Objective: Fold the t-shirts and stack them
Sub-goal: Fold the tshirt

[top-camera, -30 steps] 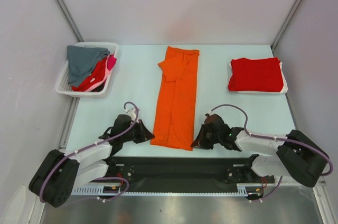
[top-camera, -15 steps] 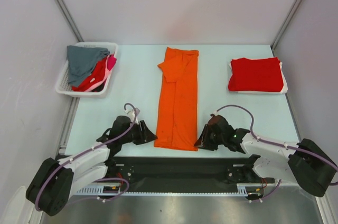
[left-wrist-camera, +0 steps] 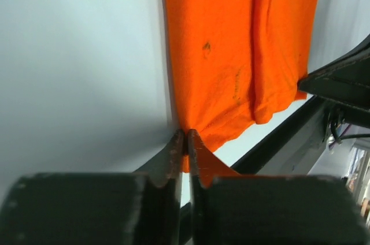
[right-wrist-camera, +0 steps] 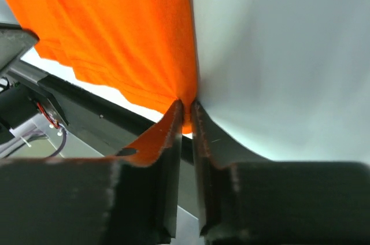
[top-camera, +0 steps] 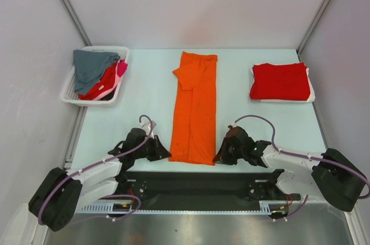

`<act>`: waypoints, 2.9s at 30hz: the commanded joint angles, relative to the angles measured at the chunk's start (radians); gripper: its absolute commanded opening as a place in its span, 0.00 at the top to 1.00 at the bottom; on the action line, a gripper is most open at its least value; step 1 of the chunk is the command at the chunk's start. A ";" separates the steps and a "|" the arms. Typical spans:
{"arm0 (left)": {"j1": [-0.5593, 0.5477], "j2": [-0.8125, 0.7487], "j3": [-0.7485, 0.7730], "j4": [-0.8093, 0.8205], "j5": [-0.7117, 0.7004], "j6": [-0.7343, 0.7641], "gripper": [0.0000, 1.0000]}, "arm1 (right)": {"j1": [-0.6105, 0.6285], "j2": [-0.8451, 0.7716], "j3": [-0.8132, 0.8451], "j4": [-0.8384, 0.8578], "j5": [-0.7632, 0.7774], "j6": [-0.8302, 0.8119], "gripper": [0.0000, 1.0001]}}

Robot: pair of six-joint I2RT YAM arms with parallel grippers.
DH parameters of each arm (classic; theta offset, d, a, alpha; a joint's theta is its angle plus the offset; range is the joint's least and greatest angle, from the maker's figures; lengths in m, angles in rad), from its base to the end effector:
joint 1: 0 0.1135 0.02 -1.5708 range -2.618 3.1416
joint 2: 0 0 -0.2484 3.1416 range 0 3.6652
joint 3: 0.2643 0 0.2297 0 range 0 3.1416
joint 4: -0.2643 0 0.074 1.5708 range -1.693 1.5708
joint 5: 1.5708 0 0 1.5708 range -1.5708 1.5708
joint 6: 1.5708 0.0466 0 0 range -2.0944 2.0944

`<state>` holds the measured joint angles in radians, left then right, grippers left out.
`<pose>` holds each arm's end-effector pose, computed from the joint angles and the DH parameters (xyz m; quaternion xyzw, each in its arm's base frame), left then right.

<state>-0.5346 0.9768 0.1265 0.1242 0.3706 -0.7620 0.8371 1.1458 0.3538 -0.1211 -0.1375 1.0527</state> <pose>0.1292 -0.0961 0.1143 -0.0267 0.8993 -0.3772 0.2197 0.1221 0.1450 0.1290 0.0795 0.9411 0.2992 0.1361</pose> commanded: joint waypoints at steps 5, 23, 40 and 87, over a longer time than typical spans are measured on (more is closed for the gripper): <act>-0.013 0.000 -0.001 -0.069 0.033 -0.003 1.00 | 0.002 -0.012 0.016 -0.063 0.007 -0.045 0.95; 0.125 0.143 0.272 0.081 0.238 -0.082 1.00 | -0.283 -0.032 0.258 -0.163 -0.136 -0.275 1.00; 0.271 0.525 0.605 0.296 0.117 -0.207 1.00 | -0.473 0.478 0.747 -0.160 -0.188 -0.336 1.00; 0.329 1.154 1.233 0.131 0.165 -0.169 0.52 | -0.601 0.855 1.151 -0.160 -0.129 -0.307 0.58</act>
<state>-0.2176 2.1063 1.2854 0.2787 0.5087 -0.9688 0.2485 1.9991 1.4567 -0.2989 -0.3096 0.7433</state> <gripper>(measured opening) 0.343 0.321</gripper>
